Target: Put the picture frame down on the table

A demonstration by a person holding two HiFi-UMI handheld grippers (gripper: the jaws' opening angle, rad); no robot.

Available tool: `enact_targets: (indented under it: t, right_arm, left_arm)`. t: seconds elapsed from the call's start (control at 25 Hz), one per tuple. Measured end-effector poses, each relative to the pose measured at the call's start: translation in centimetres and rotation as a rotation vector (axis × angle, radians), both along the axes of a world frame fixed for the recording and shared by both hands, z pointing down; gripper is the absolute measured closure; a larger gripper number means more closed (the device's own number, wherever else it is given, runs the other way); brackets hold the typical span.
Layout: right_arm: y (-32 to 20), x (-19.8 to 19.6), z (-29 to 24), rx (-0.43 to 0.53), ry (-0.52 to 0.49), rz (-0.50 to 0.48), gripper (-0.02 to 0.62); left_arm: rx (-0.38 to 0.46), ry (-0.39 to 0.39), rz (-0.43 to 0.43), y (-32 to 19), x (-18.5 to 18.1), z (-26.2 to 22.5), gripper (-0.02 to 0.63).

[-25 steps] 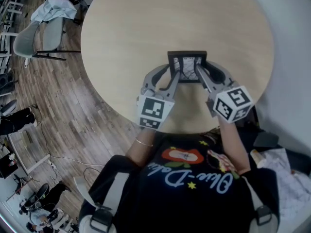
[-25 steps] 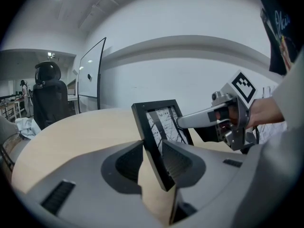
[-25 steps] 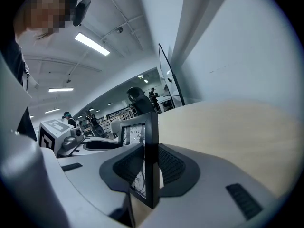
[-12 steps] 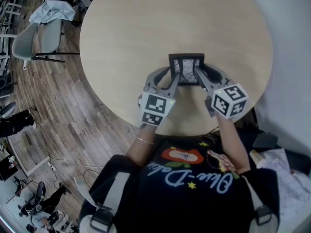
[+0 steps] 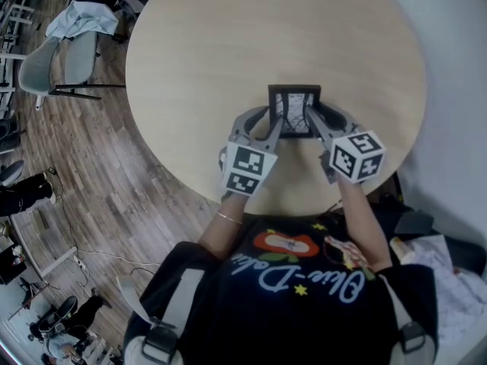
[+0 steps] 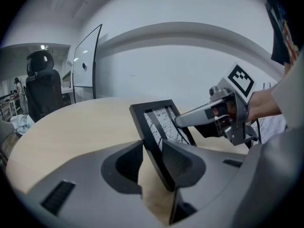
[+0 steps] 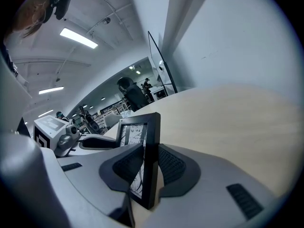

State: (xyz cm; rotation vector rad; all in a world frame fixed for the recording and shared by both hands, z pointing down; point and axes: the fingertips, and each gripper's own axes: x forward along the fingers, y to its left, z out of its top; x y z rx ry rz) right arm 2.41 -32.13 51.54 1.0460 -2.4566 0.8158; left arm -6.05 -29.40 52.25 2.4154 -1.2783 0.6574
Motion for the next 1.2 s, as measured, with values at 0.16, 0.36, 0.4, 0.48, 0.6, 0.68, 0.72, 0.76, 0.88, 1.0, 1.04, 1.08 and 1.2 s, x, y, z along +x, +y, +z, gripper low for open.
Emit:
enact_targets:
  t: [0.16,0.36,0.4,0.48,0.6,0.68,0.72,0.76,0.88,1.0,1.04,1.08,1.2]
  right_arm:
    - [-1.3,-1.0,0.4,-0.008,0.016,0.001,0.520]
    - [-1.7,-0.9,1.1,-0.008,0.038,-0.002,0.515]
    - [-1.8,-0.9,1.2,-0.007,0.042,-0.003,0.515]
    - [-1.8,-1.0,1.3,-0.005,0.053,-0.007,0.514]
    - [-1.8,-0.9,1.2,-0.002,0.076,-0.010,0.509]
    - [-1.9,-0.8,1.5,-0.003,0.087,-0.011,0.508]
    - [-2.0,-0.7,1.7,-0.005,0.089,-0.011,0.508]
    - [-2.1,-0.7,1.8,-0.007,0.091,-0.011,0.508]
    - [-2.3,-0.7,2.1,-0.012,0.097,-0.010,0.506]
    - [-2.3,-0.5,2.5,-0.013,0.116,-0.010,0.503]
    - [-2.3,-0.5,2.5,-0.012,0.127,-0.012,0.503]
    - [-2.3,-0.5,2.6,-0.012,0.135,-0.014,0.503]
    - [-2.3,-0.4,2.8,-0.017,0.140,-0.012,0.503]
  left_arm:
    - [-0.015,0.001,-0.003,-1.3,-0.9,0.4,0.497]
    - [-0.023,0.004,-0.003,-1.5,-0.9,0.9,0.497]
    - [-0.024,0.006,-0.003,-1.6,-0.9,1.0,0.496]
    - [-0.026,0.008,-0.003,-1.6,-0.9,1.2,0.495]
    - [-0.029,0.008,-0.003,-1.5,-0.9,1.1,0.495]
    - [-0.034,0.010,-0.003,-1.5,-0.8,1.3,0.495]
    - [-0.036,0.010,-0.002,-1.6,-0.7,1.4,0.495]
    - [-0.038,0.011,-0.002,-1.7,-0.7,1.6,0.495]
    - [-0.039,0.011,-0.003,-1.8,-0.7,1.8,0.495]
    - [-0.040,0.008,-0.005,-1.8,-0.6,2.0,0.495]
    - [-0.041,0.007,-0.006,-1.8,-0.6,2.1,0.495]
    - [-0.043,0.008,-0.006,-1.8,-0.6,2.1,0.495]
    - [-0.049,0.012,-0.009,-1.8,-0.5,2.3,0.495]
